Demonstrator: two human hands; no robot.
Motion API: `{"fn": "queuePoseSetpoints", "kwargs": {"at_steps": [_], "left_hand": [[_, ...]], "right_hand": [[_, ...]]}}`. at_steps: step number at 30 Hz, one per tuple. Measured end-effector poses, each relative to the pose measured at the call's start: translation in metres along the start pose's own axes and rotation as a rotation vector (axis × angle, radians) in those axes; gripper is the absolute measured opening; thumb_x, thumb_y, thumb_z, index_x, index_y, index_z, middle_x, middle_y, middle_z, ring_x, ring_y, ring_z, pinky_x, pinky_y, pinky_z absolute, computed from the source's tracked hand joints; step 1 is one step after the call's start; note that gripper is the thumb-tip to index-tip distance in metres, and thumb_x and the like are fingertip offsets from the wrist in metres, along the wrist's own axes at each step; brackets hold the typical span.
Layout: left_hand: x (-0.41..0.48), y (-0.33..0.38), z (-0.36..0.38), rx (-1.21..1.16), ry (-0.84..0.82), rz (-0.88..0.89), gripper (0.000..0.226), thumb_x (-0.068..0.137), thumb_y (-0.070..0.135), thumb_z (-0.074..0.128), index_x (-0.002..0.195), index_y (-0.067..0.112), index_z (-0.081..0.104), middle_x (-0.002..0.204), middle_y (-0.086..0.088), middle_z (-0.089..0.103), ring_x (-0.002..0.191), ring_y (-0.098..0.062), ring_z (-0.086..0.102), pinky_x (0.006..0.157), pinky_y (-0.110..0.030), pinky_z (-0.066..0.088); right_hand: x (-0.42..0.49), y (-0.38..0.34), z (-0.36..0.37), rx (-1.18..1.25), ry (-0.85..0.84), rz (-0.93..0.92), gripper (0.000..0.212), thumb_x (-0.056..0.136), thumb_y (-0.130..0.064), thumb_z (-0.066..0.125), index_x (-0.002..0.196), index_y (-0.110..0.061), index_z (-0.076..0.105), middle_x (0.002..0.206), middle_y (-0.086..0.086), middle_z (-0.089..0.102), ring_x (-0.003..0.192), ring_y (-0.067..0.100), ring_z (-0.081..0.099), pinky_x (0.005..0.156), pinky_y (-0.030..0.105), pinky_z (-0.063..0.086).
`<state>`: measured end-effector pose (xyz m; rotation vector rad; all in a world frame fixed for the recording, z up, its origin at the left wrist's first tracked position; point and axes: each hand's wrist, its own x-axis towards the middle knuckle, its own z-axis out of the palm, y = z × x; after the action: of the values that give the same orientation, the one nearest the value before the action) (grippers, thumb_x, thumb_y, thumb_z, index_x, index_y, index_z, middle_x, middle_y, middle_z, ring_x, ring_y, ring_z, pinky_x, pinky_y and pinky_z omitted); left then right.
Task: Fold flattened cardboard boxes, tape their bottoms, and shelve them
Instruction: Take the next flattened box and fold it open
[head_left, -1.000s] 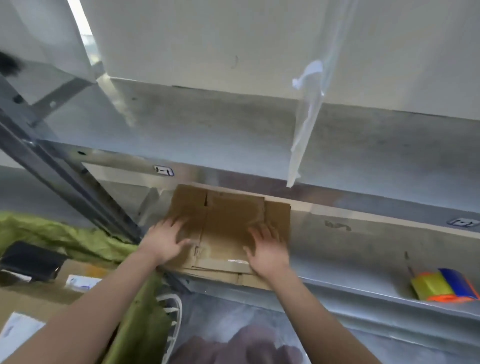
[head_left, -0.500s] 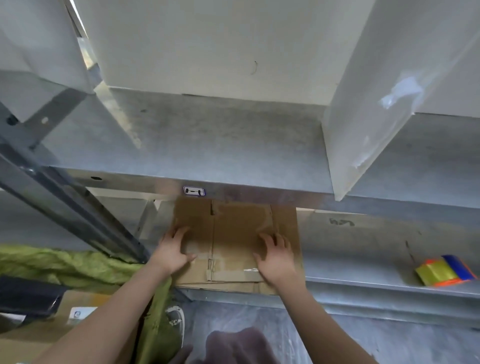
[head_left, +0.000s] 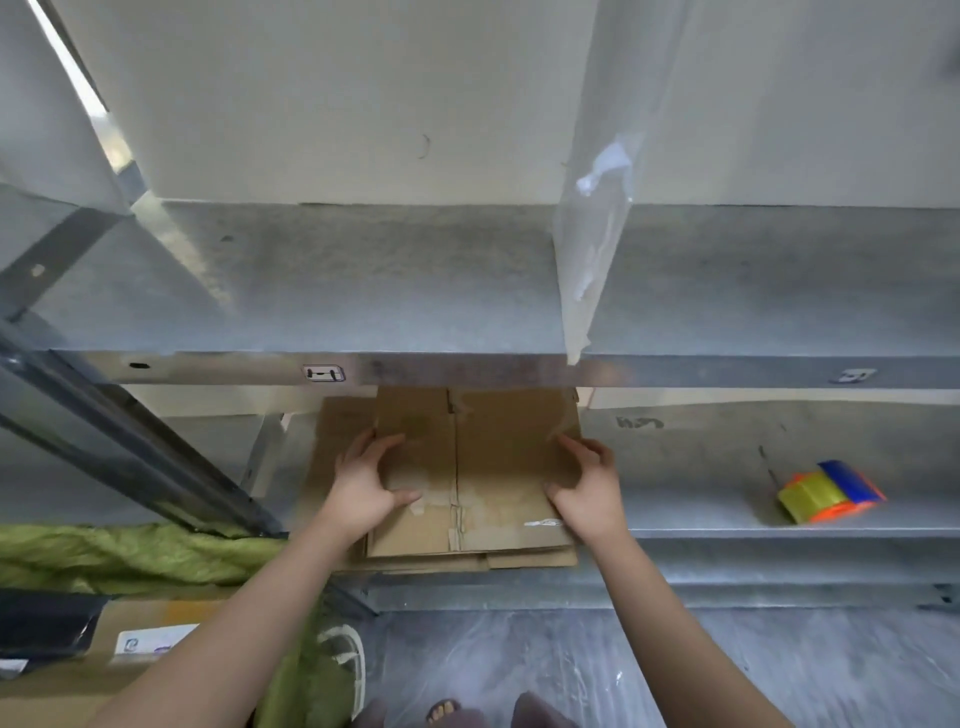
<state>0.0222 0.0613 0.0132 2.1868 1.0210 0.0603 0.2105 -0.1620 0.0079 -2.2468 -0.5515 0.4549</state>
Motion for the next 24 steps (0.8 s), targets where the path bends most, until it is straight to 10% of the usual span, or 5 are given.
{"fn": "queuePoseSetpoints", "kwargs": {"at_steps": [17,24], "left_hand": [[-0.089,0.259,0.225,-0.172,-0.027,0.151,0.093,0.071,0.026,0.084,0.148,0.029,0.032,0.160,-0.001,0.010,0.146,-0.022,0.016,0.116,-0.037,0.016],[-0.094,0.374,0.305,-0.196,-0.022,0.243,0.087,0.073,0.023,0.083,0.145,0.027,0.036,0.157,-0.002,0.017,0.145,-0.020,0.020,0.116,-0.030,0.016]], "right_hand": [[-0.033,0.208,-0.281,0.015,0.159,-0.017,0.060,0.074,0.002,0.070,0.130,-0.015,0.057,0.136,0.010,0.031,0.116,0.018,0.040,0.081,-0.009,0.017],[-0.021,0.290,-0.391,0.018,0.217,0.055,0.060,0.081,-0.010,0.068,0.137,-0.023,0.051,0.143,0.002,0.029,0.100,0.010,0.043,0.087,0.015,0.031]]}}
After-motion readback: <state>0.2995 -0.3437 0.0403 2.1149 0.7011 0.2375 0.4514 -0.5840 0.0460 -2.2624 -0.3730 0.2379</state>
